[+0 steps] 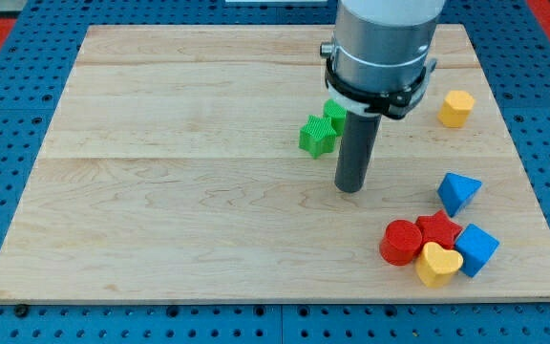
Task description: Drag blue triangle towards left side of the board
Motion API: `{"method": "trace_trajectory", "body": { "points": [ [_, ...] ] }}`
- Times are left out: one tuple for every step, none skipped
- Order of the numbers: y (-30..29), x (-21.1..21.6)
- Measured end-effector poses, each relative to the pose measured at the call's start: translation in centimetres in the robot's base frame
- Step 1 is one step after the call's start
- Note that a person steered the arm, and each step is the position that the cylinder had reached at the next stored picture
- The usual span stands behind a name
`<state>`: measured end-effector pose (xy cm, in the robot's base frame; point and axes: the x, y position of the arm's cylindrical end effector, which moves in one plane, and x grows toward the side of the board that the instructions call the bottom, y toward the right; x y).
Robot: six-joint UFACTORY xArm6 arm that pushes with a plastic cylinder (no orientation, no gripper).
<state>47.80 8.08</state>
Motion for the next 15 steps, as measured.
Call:
{"method": "trace_trajectory", "body": {
  "points": [
    [1.3, -0.4],
    [2.0, 2.5],
    [4.0, 2.6],
    [5.5, 2.9],
    [6.8, 3.2],
    [8.3, 3.1],
    [10.2, 3.1],
    [12.7, 3.2],
    [14.8, 3.4],
    [14.3, 5.1],
    [14.1, 7.5],
    [17.8, 7.7],
    [20.3, 5.0],
    [20.8, 2.3],
    [18.1, 2.0]
  ]
}}
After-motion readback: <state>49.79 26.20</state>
